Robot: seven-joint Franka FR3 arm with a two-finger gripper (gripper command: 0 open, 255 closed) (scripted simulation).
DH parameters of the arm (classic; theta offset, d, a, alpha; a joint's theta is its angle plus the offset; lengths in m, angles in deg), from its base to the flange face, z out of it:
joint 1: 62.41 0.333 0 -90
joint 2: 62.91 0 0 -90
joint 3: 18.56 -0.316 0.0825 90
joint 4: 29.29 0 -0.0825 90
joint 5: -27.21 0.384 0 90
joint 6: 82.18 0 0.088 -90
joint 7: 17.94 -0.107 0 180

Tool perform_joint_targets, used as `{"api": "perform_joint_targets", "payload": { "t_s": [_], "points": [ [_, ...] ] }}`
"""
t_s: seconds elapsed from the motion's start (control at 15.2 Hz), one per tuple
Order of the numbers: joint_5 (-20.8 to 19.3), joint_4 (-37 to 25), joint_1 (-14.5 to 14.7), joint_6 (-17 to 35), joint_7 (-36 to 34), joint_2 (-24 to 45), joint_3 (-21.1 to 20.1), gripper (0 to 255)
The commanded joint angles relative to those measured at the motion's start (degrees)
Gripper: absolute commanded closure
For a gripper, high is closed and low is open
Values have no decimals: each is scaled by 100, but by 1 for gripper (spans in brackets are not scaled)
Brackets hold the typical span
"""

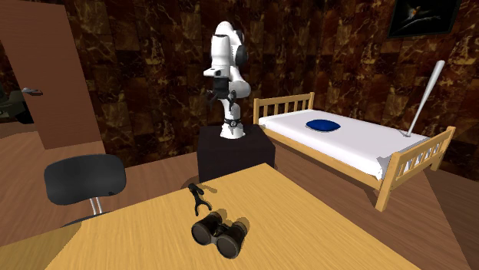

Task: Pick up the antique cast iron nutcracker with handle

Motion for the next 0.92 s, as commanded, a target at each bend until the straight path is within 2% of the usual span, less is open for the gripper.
{"api": "perform_joint_targets", "payload": {
  "t_s": [0.0, 0.26, 0.46, 0.86],
  "points": [
    [-5, -57, 19, 481, 242, 436, 175, 0],
    [120, -216, 86, 1326, 758, 1285, 493, 0],
    [377, -435, 163, 1898, 1230, 1977, 707, 0],
    [1395, -1127, 184, 2780, 2463, 3441, 871, 0]
  ]
}}
